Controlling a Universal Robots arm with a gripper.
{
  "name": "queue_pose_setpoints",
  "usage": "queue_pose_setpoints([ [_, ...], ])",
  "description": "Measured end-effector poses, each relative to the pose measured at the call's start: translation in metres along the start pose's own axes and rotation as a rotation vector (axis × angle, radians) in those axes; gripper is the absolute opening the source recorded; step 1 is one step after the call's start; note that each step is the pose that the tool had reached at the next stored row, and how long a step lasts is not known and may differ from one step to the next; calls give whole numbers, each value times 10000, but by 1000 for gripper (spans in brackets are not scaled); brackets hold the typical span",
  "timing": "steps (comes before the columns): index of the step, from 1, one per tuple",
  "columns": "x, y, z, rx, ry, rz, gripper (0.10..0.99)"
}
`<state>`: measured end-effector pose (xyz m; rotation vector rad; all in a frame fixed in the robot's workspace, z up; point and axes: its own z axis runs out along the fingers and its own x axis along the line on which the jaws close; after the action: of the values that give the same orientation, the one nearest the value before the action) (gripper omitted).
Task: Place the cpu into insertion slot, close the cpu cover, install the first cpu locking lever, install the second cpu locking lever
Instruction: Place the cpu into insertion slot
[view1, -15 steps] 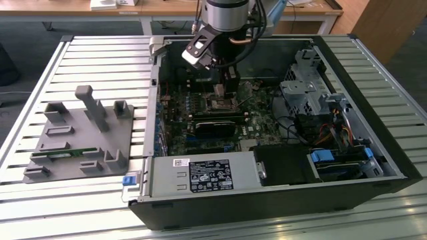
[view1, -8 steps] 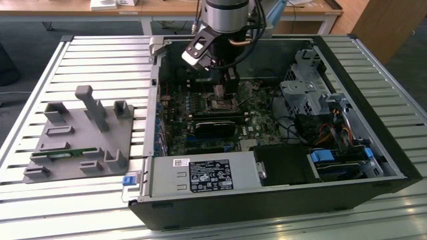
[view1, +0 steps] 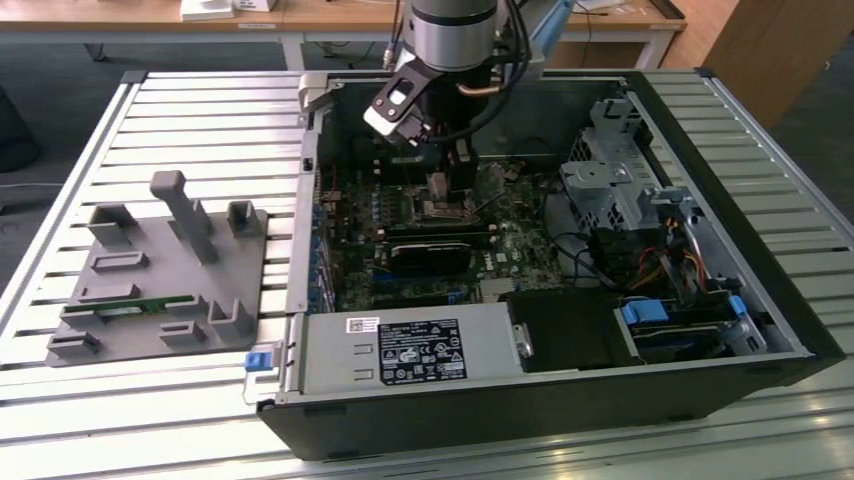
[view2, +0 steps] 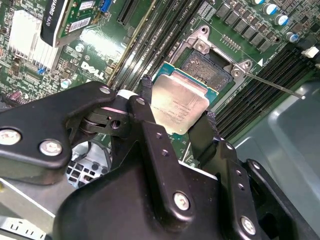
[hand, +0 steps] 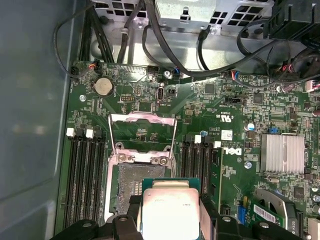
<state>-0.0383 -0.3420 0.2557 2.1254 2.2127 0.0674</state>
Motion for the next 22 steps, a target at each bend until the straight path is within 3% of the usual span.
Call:
queue_pose_setpoints([
  [12, 74, -8, 127, 2, -9, 114, 541],
  [22, 87, -12, 188, 3, -11, 127, 541],
])
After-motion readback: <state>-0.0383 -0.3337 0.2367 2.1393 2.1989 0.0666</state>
